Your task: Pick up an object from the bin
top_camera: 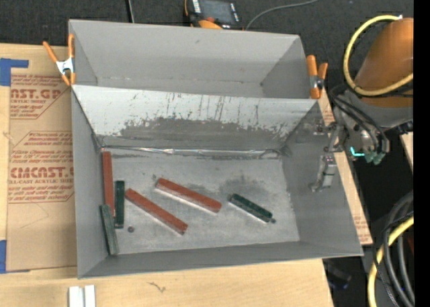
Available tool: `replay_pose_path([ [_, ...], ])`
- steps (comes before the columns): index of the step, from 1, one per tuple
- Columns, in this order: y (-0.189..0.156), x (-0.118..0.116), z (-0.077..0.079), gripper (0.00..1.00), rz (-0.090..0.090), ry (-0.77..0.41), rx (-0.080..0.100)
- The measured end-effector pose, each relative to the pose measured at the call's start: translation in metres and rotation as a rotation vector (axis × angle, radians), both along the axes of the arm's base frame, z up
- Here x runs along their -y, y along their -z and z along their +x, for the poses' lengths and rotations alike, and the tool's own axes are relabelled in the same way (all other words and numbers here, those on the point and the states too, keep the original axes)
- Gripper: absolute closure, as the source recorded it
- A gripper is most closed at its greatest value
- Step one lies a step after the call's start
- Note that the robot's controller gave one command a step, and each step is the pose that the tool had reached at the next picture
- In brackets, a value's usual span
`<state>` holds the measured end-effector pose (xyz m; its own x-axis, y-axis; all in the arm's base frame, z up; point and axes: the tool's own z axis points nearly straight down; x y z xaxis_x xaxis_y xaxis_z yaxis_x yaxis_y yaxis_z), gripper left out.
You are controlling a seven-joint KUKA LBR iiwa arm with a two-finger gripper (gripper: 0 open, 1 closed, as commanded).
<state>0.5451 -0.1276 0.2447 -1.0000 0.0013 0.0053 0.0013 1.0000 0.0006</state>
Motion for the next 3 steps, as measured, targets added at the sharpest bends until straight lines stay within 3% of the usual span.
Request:
replay_pose_path([
  [1, 0.139, -0.044, -0.049, 0.00, 0.003, -0.162, -0.003],
  [2, 0.177, -0.065, -0.032, 0.00, 0.003, -0.104, 0.003],
  [3, 0.175, -0.063, -0.032, 1.00, 0.000, -0.103, 0.006],
])
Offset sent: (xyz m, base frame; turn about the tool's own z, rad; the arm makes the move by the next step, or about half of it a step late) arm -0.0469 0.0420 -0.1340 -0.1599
